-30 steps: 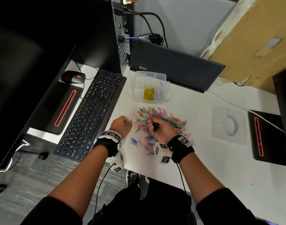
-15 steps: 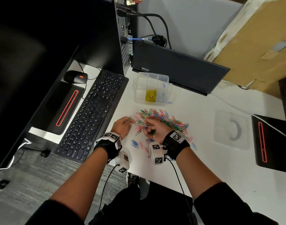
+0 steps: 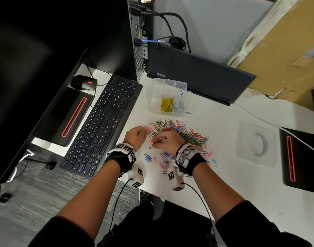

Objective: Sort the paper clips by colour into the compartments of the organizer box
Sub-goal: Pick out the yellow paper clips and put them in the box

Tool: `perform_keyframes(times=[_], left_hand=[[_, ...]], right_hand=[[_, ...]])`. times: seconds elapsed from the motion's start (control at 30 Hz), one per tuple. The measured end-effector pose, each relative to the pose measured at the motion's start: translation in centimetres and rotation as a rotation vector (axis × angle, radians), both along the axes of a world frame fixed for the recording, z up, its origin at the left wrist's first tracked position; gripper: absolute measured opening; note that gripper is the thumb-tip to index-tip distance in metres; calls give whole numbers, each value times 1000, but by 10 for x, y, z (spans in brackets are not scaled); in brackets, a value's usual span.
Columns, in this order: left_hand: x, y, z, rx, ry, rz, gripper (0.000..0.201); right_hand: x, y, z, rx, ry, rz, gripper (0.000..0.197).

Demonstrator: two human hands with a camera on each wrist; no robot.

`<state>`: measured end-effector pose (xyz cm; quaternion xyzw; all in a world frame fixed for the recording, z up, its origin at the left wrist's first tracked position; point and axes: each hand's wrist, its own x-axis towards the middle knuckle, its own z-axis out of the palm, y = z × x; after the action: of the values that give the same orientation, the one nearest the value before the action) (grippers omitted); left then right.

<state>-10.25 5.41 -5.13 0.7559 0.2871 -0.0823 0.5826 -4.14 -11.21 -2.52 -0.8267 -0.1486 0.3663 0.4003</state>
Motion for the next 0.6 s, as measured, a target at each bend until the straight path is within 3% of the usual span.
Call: perform_keyframes(times=[0.07,0.17,0.3,0.37,0.47,0.6], left_hand=[[0,1,-1,56,-20,-33,30],[2,4,0,91,-17,-70,32],[8,1,0,268,-56,-168,8],[11,-2,4,356,-90,-241,7],[18,-5,10,478,-100,-340,10],[21,-5,12,554,-63,-386,7]], right_hand=[[-3,5,-1,-52,-168,148,12],[-4,10,-6,-75,-278,204,7],[-4,5,-7,-97,-331,221,4],[-5,-2,-7,-39,-275,145,8],[-1,-18,-5,11,-60,27,15],[0,-38,8,392,649,-402,11]])
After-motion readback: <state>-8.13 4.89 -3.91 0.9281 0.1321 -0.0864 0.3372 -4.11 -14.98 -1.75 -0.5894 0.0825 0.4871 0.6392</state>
